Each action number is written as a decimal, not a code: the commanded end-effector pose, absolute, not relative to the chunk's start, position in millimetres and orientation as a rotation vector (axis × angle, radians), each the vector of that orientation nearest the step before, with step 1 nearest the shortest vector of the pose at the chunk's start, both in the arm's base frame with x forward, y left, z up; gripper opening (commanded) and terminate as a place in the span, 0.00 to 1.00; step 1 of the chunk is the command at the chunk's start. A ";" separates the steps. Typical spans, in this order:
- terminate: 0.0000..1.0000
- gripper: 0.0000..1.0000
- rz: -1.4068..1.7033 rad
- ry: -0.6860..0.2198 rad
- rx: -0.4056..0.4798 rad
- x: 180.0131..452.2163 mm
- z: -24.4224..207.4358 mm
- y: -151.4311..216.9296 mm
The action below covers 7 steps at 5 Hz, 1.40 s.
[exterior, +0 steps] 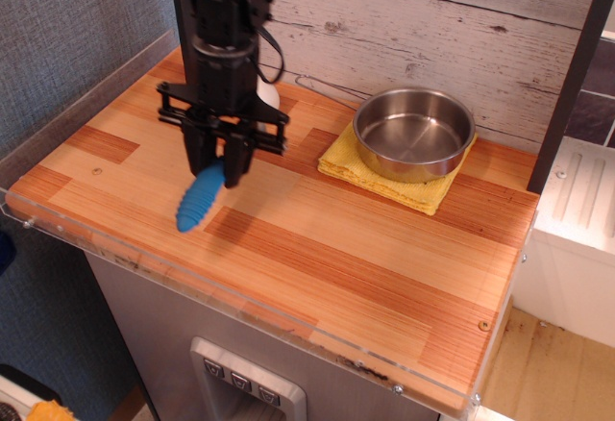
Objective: Move the spoon closer to the silver vessel.
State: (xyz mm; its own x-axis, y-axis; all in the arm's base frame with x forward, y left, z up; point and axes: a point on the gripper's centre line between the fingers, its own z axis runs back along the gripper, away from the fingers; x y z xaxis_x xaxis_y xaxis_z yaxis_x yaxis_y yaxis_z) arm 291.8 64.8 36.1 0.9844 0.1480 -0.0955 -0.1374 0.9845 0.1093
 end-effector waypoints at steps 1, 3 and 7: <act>0.00 0.00 0.092 0.086 0.146 298.8 30.5 32.7; 0.00 0.00 0.069 0.124 0.185 302.0 15.4 55.4; 0.00 1.00 -0.044 -0.019 0.139 297.3 63.8 54.3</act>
